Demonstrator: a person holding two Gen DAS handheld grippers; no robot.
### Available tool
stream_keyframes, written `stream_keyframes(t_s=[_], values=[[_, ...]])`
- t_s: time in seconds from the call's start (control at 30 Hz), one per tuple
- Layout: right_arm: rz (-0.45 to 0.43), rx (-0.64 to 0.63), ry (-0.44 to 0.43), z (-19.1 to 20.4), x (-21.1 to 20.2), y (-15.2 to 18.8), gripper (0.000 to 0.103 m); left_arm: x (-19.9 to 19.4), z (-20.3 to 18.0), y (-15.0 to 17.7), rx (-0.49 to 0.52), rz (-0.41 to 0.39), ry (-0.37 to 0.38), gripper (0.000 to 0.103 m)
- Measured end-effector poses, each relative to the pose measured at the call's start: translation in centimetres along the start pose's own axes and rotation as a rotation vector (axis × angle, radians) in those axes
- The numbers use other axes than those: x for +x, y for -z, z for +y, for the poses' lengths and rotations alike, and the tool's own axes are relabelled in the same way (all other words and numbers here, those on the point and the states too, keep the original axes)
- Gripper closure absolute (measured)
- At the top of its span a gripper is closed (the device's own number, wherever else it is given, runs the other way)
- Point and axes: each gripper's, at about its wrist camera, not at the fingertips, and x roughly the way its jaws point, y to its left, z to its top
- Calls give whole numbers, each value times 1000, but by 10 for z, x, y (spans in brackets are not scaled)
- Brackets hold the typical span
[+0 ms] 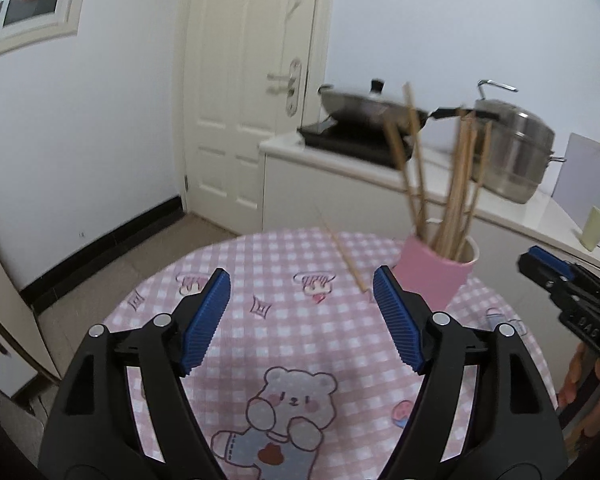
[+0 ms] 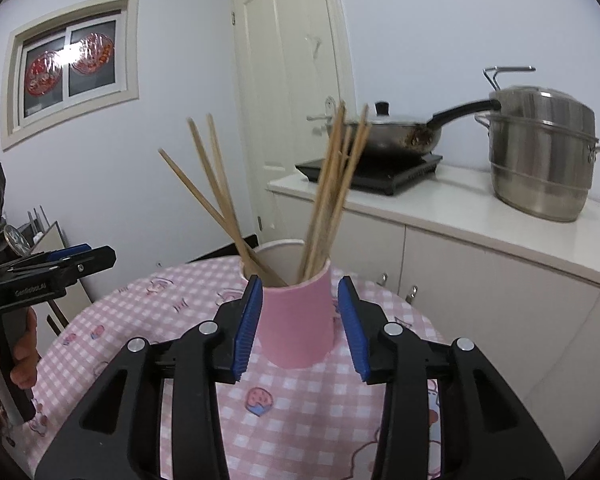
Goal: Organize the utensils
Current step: 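Move the open left tool down to the loose chopstick on the tablecloth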
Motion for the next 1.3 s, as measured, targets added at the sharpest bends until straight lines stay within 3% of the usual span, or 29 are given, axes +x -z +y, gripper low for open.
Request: stream_keyframes(t_s=[0.5,0.8,0.97,1.07,1.13,1.17,1.23,1.3], values=[[33,91,2,-43,35,8,58,145,11,-6,-160,291,95,30],[73,149,-29,-66,50,8,58,204,-5,-16,-189,357,126,30],[70,173,-15,-79,54,3,55,229,-11,-23,-209,378,146,36],[81,177,-14,-83,60,3,55,242,-18,-24,-185,398,120,52],[90,179,-15,-84,63,3,55,246,-22,-26,-139,400,69,71],[93,183,-17,-84,64,3,55,247,-23,-26,-121,407,49,74],[101,191,-23,-86,67,3,55,247,-22,-26,-87,416,10,91],[108,194,-26,-87,71,3,55,246,-20,-27,-75,427,17,92]])
